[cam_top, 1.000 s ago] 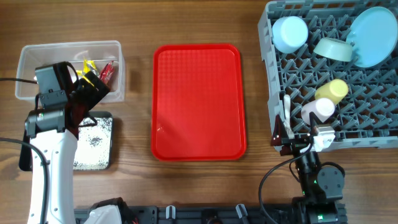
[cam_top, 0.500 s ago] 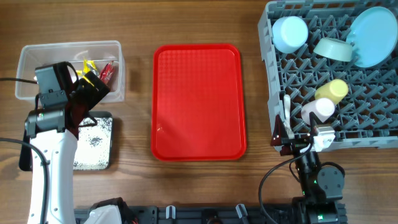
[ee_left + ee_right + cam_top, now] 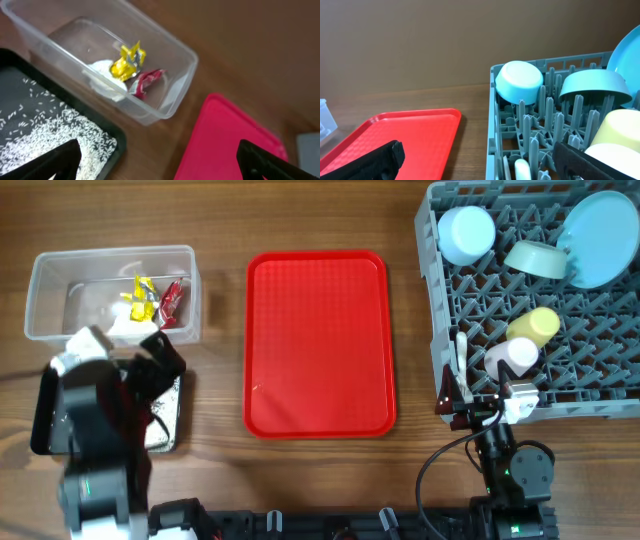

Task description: Sort waste into correct bins and load items into the dishwasher rack

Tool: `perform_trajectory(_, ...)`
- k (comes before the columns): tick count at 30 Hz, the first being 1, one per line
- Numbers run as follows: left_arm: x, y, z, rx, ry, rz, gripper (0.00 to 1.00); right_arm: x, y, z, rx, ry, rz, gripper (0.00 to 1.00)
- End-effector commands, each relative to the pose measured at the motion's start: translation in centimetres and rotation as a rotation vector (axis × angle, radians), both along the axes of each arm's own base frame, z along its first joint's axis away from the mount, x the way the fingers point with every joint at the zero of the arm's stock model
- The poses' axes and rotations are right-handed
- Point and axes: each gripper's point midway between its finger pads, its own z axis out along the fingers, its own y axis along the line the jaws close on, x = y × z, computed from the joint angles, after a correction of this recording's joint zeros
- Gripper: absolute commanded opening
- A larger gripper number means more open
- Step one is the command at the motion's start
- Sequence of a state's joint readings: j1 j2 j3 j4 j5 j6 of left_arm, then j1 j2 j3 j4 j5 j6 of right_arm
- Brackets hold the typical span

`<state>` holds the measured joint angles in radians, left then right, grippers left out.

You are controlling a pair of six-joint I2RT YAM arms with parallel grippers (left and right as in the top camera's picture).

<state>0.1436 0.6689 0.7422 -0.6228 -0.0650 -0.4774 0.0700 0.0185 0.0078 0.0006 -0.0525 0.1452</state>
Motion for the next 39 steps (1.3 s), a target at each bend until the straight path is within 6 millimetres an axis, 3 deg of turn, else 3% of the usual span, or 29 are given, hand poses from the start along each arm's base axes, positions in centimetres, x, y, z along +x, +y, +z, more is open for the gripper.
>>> perform_trajectory(1,-0.9,-1.4,0.0,0.014,-0.201,-0.058,1.00,-0.1,0.2,0.3,0.015,-0.013,0.014,1.00)
perform_trajectory(7,-1.8,-3.8,-0.7,0.103,-0.421,-0.205,1.00,-0.1,0.2,0.3,0.015,-0.013,0.014,1.00)
perform_trajectory(14,-1.9,-5.3,-2.5,0.203,-0.440,-0.318,1.00,-0.1,0.2,0.3,0.015,-0.013,0.014,1.00)
perform_trajectory(26,-1.6,-5.4,-5.3,0.219,-0.459,-0.327,1.00,-0.1,0.2,0.3,0.015,-0.013,0.014,1.00)
perform_trajectory(39,-1.3,-5.5,-6.7,0.217,-0.456,-0.332,1.00,-0.1,0.2,0.3,0.015,-0.013,0.014,1.00)
